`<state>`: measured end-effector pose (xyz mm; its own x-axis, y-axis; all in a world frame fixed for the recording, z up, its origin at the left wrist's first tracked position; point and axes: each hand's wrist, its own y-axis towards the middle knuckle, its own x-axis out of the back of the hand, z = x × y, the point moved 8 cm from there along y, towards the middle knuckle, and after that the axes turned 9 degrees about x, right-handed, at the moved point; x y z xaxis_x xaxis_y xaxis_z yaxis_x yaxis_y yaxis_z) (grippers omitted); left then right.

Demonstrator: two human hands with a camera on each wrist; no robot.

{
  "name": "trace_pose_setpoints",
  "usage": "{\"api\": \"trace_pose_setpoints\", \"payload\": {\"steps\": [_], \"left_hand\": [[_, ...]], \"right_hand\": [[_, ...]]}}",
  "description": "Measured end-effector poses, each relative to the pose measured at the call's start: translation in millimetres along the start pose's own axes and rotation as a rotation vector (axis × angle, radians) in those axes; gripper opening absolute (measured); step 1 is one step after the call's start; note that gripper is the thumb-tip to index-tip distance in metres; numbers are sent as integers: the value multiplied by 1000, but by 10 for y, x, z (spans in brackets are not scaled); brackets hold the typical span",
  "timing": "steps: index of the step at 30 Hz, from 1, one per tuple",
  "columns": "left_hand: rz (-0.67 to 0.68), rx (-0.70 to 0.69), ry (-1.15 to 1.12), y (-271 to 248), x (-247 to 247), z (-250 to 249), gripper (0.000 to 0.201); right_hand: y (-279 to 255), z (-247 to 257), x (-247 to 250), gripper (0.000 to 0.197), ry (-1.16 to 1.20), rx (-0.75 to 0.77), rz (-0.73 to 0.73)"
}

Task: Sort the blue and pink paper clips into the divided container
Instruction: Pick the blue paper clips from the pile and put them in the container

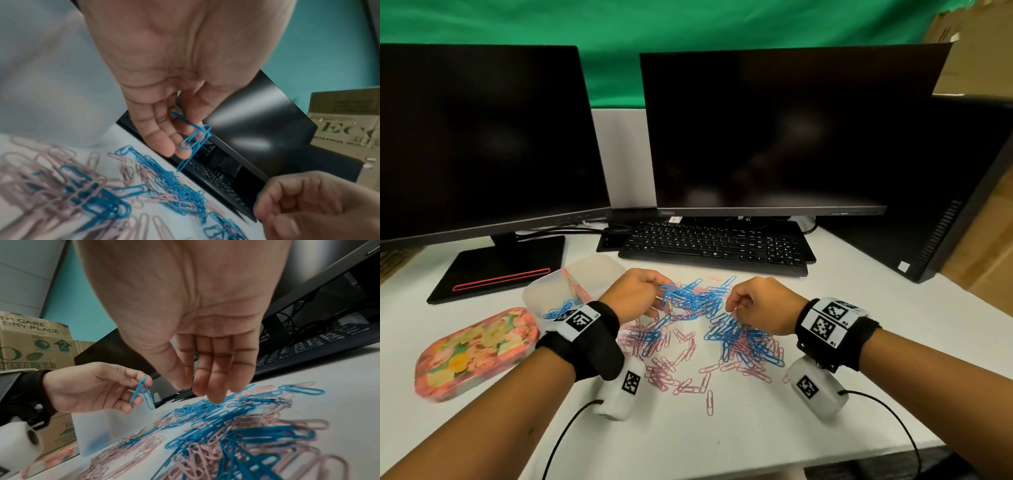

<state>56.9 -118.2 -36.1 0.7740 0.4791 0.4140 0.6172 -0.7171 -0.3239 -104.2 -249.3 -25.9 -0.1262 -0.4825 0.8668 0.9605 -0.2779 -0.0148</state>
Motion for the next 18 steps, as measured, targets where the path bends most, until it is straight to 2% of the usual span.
{"api": "trace_pose_setpoints", "payload": {"steps": [3,9,12,15,18], "left_hand": [[26,25,-199,-26,-3,-43,29],[-72,32,-413,-58,118,-110,28],[-71,57,-466,-71,131,-95,27],[-54,83,-483,-86,112,-67,24],[-83,93,-481,-96,116,-23,23]], "right_hand": [[10,-6,-31,16,-33,-9,14],[24,65,-238,17,-189,-8,131],[61,85,-341,19,-324,13,154],[110,51,-347,15,-311,-23,119],[138,27,-359,20,-256,-40,122]]}}
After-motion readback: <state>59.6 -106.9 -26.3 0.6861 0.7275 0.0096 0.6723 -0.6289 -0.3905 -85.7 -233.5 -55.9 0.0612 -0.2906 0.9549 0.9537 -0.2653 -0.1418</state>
